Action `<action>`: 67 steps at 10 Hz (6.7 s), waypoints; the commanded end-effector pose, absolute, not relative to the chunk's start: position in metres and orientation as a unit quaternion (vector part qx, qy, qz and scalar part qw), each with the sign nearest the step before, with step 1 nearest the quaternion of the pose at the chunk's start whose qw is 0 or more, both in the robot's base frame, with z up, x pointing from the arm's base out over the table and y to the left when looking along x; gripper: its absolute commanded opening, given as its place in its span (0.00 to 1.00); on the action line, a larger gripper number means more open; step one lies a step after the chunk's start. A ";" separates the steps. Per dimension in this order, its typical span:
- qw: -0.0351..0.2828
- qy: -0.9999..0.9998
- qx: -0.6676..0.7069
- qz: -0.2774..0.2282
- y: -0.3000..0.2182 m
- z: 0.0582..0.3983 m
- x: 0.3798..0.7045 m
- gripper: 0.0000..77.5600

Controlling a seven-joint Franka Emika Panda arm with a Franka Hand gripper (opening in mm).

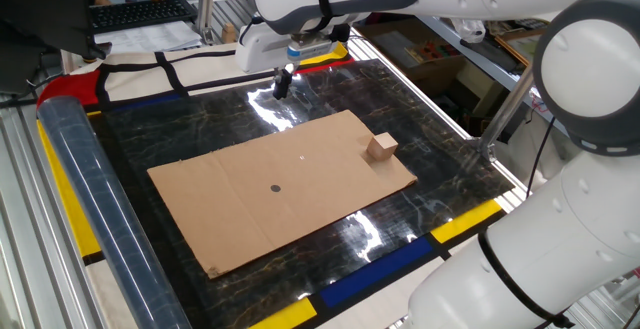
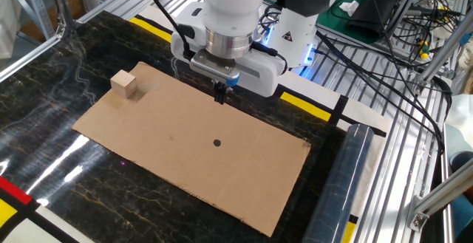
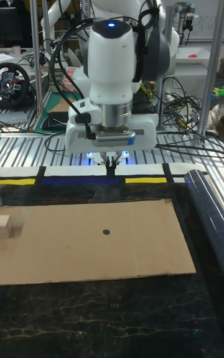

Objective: Grab the block and place it at the designated location

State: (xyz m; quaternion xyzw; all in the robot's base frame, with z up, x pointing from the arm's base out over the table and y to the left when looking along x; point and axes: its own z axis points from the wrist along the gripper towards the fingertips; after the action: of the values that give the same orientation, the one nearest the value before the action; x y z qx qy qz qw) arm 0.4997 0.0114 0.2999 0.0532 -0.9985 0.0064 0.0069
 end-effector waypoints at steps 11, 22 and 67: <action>0.008 -0.998 0.067 0.001 0.015 0.290 0.506 0.00; 0.009 -0.998 0.068 0.000 0.016 0.290 0.506 0.00; 0.024 -0.996 0.081 0.003 0.004 0.273 0.511 0.00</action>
State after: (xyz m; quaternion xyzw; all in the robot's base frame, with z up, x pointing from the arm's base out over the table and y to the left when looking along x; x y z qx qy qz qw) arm 0.4997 0.0114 0.2999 0.0532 -0.9985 0.0064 0.0069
